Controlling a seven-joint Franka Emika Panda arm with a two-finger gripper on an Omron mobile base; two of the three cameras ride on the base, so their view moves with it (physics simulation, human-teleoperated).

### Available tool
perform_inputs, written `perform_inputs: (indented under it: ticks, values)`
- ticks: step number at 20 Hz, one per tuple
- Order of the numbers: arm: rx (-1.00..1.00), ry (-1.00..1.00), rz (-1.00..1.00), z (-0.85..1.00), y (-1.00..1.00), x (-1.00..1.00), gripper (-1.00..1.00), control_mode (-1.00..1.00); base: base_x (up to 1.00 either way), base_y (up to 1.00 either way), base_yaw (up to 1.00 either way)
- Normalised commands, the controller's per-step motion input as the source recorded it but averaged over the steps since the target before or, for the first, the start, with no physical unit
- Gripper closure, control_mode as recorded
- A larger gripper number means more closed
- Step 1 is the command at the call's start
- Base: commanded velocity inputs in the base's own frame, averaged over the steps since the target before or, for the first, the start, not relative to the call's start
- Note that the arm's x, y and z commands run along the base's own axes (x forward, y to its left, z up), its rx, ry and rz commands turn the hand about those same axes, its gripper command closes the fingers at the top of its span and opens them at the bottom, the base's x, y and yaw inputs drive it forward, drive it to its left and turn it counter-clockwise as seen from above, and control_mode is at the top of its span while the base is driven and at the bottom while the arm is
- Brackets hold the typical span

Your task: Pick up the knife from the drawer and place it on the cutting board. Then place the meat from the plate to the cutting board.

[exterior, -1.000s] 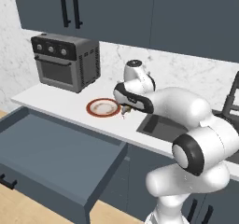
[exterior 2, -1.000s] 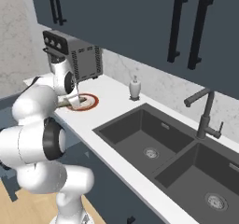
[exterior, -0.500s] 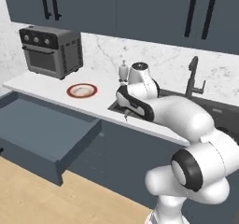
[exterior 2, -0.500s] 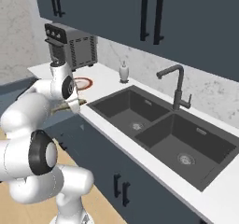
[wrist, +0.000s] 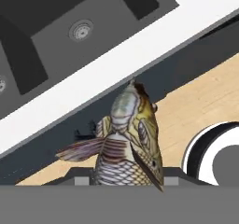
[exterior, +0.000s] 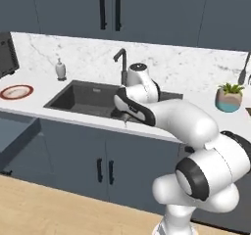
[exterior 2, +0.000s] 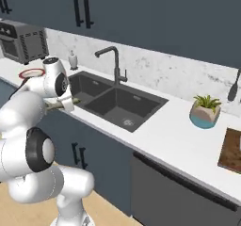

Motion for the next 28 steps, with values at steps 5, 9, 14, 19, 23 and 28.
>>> perform_inputs:
  ticks: [5, 9, 14, 19, 23, 28]
  values:
    - [0.00, 0.00, 0.00, 0.00, 0.00, 0.00, 1.00, 1.00, -0.70, -0.67, -0.57]
    - [0.00, 0.00, 0.00, 0.00, 0.00, 0.00, 1.00, 1.00, -0.46, -0.89, -0.53]
    - [0.00, 0.00, 0.00, 0.00, 0.00, 0.00, 1.00, 1.00, 0.07, -0.82, -0.31]
    - [0.00, 0.00, 0.00, 0.00, 0.00, 0.00, 1.00, 1.00, 0.39, -0.24, -0.14]
    - [0.00, 0.00, 0.00, 0.00, 0.00, 0.00, 1.00, 1.00, 0.35, -0.01, -0.13]
    - [0.04, 0.00, -0.02, -0.03, -0.09, 0.19, 1.00, -1.00, 0.11, -0.05, -0.06]
